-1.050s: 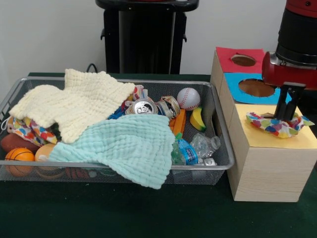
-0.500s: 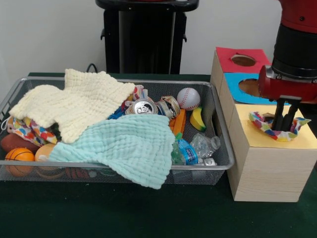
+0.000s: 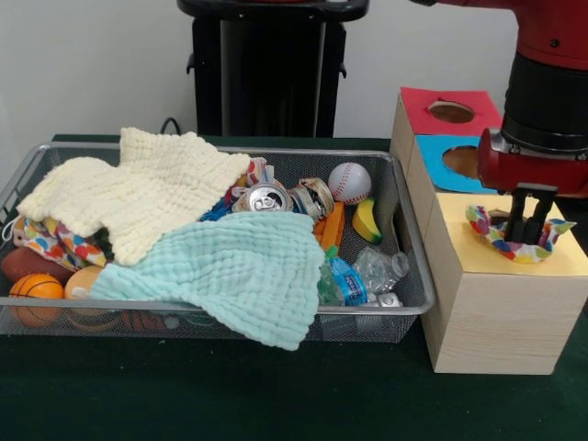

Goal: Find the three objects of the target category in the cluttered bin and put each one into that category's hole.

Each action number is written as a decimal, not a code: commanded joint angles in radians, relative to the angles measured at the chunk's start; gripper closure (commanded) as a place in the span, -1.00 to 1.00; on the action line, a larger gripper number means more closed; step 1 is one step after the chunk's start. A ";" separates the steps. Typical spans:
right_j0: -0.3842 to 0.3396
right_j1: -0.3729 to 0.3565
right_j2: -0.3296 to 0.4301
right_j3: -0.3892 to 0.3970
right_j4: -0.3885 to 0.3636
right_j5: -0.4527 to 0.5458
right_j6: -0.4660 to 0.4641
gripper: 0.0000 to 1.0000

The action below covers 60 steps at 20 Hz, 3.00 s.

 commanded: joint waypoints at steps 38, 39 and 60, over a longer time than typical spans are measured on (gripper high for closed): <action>0.007 0.162 0.107 0.073 0.002 -0.111 0.174 1.00; 0.007 0.162 0.107 0.073 0.002 -0.109 0.173 1.00; 0.027 -0.128 0.019 0.115 -0.013 0.296 0.158 1.00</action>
